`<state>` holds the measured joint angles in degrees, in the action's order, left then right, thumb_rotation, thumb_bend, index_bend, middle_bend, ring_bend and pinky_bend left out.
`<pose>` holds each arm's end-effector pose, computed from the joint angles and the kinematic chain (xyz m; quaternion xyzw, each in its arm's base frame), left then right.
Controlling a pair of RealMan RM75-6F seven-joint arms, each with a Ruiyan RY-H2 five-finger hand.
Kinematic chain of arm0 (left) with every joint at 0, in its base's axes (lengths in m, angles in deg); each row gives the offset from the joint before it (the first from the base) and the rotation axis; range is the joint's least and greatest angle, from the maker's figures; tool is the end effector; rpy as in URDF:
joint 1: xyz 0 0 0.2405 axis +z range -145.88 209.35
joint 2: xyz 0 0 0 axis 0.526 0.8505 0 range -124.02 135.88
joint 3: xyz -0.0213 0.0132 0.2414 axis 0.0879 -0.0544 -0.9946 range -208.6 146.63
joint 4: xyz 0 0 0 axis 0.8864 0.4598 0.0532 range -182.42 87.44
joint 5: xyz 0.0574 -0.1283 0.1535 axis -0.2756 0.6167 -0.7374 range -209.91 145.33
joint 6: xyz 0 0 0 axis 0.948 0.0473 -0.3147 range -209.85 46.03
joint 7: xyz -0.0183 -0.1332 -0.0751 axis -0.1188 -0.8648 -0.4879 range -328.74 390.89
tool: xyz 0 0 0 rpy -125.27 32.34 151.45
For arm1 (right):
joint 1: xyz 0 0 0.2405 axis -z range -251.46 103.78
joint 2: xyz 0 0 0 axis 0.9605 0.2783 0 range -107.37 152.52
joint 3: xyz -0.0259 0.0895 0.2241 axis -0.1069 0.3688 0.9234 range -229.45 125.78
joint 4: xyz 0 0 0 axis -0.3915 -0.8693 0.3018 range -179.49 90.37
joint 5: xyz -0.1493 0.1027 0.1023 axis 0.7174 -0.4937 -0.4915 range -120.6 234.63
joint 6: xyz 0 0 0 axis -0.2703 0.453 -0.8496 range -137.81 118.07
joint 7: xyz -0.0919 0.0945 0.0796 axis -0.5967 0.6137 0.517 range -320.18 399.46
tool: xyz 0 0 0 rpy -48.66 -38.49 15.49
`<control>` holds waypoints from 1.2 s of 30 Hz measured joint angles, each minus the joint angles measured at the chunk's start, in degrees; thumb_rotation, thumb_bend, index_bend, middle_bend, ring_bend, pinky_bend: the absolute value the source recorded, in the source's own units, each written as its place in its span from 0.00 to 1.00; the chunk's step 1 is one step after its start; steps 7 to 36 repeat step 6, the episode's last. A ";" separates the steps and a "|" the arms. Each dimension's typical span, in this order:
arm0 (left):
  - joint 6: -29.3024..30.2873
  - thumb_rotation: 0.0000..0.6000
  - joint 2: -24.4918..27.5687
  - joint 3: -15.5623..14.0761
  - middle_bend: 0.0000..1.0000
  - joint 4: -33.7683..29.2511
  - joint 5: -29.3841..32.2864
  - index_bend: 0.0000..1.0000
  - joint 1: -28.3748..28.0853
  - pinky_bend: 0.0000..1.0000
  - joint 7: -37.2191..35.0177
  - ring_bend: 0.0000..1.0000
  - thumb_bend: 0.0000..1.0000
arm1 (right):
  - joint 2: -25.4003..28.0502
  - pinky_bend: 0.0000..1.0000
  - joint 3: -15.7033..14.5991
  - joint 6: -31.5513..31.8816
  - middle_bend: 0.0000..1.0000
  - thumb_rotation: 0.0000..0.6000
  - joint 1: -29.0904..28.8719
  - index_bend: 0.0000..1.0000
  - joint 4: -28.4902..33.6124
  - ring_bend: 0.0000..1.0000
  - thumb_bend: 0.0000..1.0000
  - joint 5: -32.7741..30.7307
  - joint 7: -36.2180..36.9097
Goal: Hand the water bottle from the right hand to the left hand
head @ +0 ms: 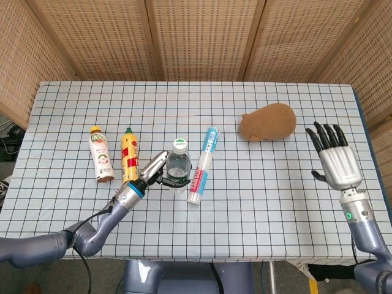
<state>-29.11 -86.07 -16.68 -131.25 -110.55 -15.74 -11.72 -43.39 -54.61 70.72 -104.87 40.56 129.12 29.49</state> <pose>-0.0569 0.3427 -0.0277 -0.5477 -0.6247 -0.5523 0.0691 -0.2552 -0.3092 0.1516 0.6729 -0.2571 0.3536 0.5967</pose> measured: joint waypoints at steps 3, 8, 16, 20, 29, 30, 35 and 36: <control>0.14 1.00 -0.02 0.00 0.56 -0.51 0.07 0.70 0.13 0.48 0.17 0.51 0.33 | -2.80 0.00 -1.39 0.36 0.00 1.00 2.99 0.00 -2.89 0.00 0.00 1.95 0.07; 0.27 1.00 -0.03 -0.07 0.56 -1.29 0.05 0.70 0.23 0.48 0.49 0.51 0.33 | -3.85 0.00 -1.36 0.34 0.00 1.00 4.74 0.00 -3.97 0.00 0.00 3.34 0.47; 0.27 1.00 -0.03 -0.07 0.56 -1.29 0.05 0.70 0.23 0.48 0.49 0.51 0.33 | -3.85 0.00 -1.36 0.34 0.00 1.00 4.74 0.00 -3.97 0.00 0.00 3.34 0.47; 0.27 1.00 -0.03 -0.07 0.56 -1.29 0.05 0.70 0.23 0.48 0.49 0.51 0.33 | -3.85 0.00 -1.36 0.34 0.00 1.00 4.74 0.00 -3.97 0.00 0.00 3.34 0.47; 0.27 1.00 -0.03 -0.07 0.56 -1.29 0.05 0.70 0.23 0.48 0.49 0.51 0.33 | -3.85 0.00 -1.36 0.34 0.00 1.00 4.74 0.00 -3.97 0.00 0.00 3.34 0.47; 0.27 1.00 -0.03 -0.07 0.56 -1.29 0.05 0.70 0.23 0.48 0.49 0.51 0.33 | -3.85 0.00 -1.36 0.34 0.00 1.00 4.74 0.00 -3.97 0.00 0.00 3.34 0.47; 0.27 1.00 -0.03 -0.07 0.56 -1.29 0.05 0.70 0.23 0.48 0.49 0.51 0.33 | -3.85 0.00 -1.36 0.34 0.00 1.00 4.74 0.00 -3.97 0.00 0.00 3.34 0.47; 0.27 1.00 -0.03 -0.07 0.56 -1.29 0.05 0.70 0.23 0.48 0.49 0.51 0.33 | -3.85 0.00 -1.36 0.34 0.00 1.00 4.74 0.00 -3.97 0.00 0.00 3.34 0.47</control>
